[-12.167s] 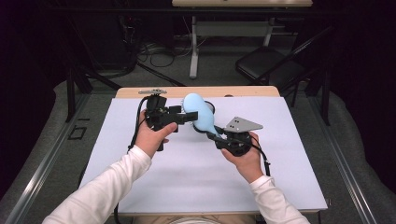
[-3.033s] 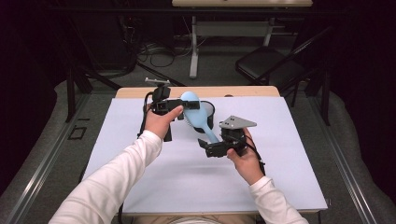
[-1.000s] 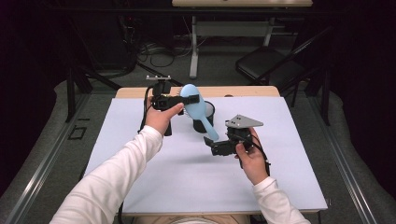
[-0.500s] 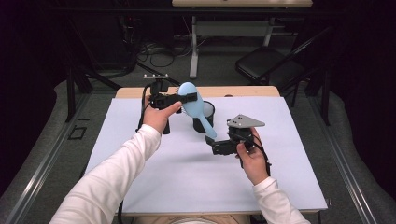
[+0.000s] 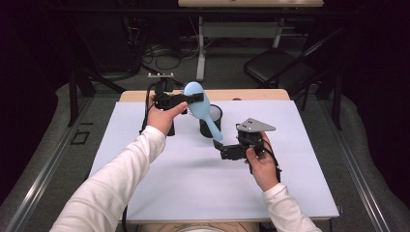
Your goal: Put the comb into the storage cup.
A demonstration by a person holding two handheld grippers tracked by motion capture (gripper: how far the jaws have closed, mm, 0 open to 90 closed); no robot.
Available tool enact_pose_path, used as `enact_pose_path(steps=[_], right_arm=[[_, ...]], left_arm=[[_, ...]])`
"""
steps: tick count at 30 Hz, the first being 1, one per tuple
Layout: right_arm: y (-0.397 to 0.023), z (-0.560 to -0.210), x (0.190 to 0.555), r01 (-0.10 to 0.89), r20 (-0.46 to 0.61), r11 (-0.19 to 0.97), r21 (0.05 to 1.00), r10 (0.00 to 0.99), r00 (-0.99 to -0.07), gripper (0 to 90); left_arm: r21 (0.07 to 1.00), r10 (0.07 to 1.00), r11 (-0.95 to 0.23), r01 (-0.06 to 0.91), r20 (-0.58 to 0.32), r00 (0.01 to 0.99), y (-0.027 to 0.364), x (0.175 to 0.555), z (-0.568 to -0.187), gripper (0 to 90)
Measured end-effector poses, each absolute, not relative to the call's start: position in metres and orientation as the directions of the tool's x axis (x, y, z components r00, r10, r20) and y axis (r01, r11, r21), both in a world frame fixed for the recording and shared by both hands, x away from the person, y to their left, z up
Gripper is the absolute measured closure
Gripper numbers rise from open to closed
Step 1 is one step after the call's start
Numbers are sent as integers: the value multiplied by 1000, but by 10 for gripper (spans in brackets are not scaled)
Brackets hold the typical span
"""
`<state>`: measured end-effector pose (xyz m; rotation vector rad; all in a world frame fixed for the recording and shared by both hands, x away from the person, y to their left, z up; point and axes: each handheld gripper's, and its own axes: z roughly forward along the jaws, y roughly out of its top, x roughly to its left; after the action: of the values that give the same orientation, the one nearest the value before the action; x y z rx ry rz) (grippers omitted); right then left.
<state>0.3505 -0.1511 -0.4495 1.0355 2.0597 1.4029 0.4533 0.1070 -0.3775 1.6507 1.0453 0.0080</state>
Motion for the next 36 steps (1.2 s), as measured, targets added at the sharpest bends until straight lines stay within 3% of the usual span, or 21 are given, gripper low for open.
enact_pose_path(steps=[36], right_arm=[[-154, -448, 351, 335, 63, 190, 923, 783, -618, 28]], left_arm=[[826, 669, 62, 561, -451, 591, 108, 471, -343, 494]])
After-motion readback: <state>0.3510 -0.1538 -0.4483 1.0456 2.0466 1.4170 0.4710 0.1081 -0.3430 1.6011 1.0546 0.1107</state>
